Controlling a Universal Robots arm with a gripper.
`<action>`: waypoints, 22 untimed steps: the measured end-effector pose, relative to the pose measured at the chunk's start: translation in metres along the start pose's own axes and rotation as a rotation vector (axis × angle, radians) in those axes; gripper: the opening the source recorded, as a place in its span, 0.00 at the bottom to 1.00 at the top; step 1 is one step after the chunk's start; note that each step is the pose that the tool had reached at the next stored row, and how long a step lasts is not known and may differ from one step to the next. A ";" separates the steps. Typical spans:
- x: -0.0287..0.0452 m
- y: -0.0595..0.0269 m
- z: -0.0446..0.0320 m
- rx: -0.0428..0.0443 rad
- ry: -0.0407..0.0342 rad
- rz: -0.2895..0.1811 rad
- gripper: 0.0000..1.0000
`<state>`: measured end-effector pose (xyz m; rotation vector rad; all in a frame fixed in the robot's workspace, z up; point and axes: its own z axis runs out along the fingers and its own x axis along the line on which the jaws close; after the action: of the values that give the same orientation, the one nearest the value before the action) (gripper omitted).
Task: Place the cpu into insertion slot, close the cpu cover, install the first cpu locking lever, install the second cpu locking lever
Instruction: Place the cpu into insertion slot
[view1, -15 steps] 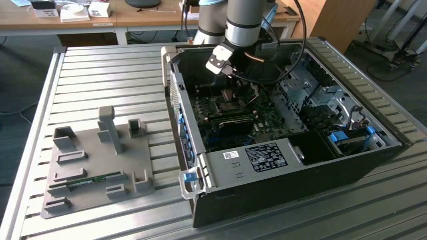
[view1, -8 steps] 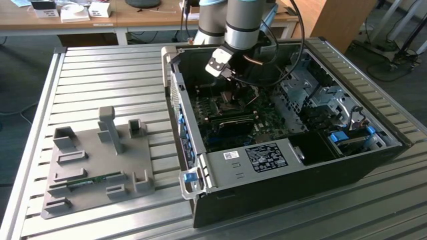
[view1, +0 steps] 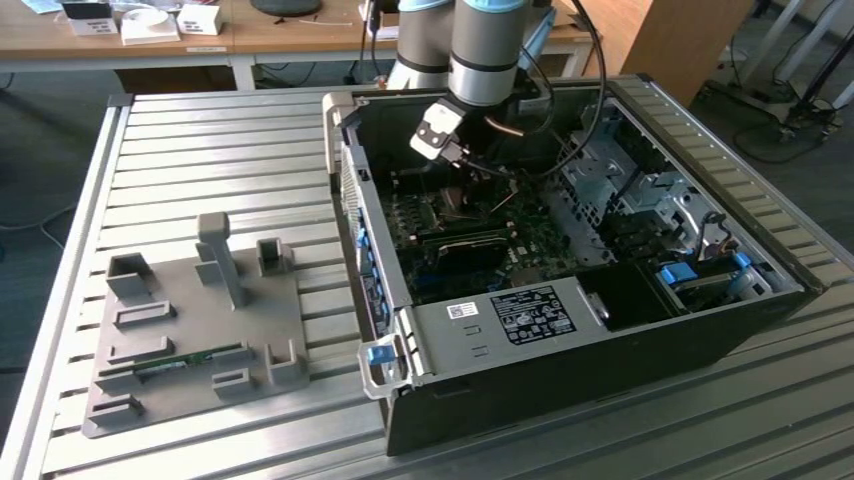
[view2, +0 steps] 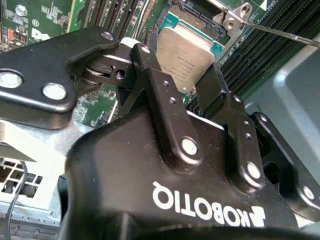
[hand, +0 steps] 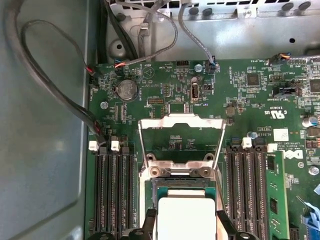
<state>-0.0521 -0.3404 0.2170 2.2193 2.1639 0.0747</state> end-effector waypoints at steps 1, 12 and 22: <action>0.0000 0.0000 0.0010 0.0002 0.0000 0.000 0.54; -0.0001 -0.0003 0.0052 0.0006 0.0014 -0.027 0.54; 0.0011 -0.0009 0.0073 0.0006 0.0044 -0.071 0.54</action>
<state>-0.0525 -0.3392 0.2096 2.1426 2.2423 0.0767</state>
